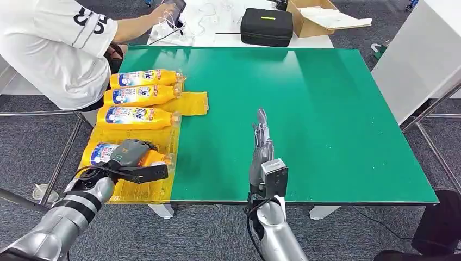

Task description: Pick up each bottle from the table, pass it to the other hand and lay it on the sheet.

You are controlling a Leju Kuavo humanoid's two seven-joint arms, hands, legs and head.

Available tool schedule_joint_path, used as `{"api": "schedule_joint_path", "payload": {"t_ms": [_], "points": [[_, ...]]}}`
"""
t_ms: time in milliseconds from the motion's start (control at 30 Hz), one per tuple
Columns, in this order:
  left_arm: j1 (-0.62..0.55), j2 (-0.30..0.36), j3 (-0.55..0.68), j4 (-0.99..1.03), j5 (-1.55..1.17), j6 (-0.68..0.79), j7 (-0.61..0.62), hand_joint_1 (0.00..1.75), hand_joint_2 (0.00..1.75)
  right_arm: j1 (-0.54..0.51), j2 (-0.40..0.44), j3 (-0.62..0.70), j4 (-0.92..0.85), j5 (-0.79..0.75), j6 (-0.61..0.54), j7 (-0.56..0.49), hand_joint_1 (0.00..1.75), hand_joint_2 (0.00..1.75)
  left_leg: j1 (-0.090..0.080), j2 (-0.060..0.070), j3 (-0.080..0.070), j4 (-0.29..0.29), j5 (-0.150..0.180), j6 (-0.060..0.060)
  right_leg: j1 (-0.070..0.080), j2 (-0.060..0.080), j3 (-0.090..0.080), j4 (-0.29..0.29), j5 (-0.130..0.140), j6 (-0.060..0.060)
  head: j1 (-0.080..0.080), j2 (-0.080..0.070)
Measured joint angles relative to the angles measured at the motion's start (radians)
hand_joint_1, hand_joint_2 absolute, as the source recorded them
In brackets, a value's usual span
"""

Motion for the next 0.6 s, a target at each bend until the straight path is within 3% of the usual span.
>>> {"api": "schedule_joint_path", "payload": {"t_ms": [33,467,600], "points": [[0.000,0.000,0.000,0.001,0.000,0.000,0.000,0.00,1.75,-0.001,0.000,0.000,0.002,0.000,0.000,0.000,0.00,0.00,0.000,0.000,0.000,0.000,0.000,0.000,0.000,0.000,0.000,0.000,0.000,0.000,0.000,0.000],[-0.002,0.034,-0.030,-0.004,0.214,-0.238,-0.137,0.00,1.75,-0.029,0.002,0.011,0.055,-0.009,0.030,0.001,0.00,0.00,0.000,0.000,0.001,0.000,0.000,0.000,0.000,0.000,0.002,0.000,0.000,0.000,0.000,0.000],[-0.002,0.035,-0.030,-0.005,0.218,-0.240,-0.138,0.00,1.75,-0.030,0.002,0.012,0.056,-0.009,0.031,0.001,0.00,0.00,0.000,0.000,0.002,0.000,0.000,0.000,0.000,0.000,0.002,0.000,0.000,0.000,0.000,0.000]]}}
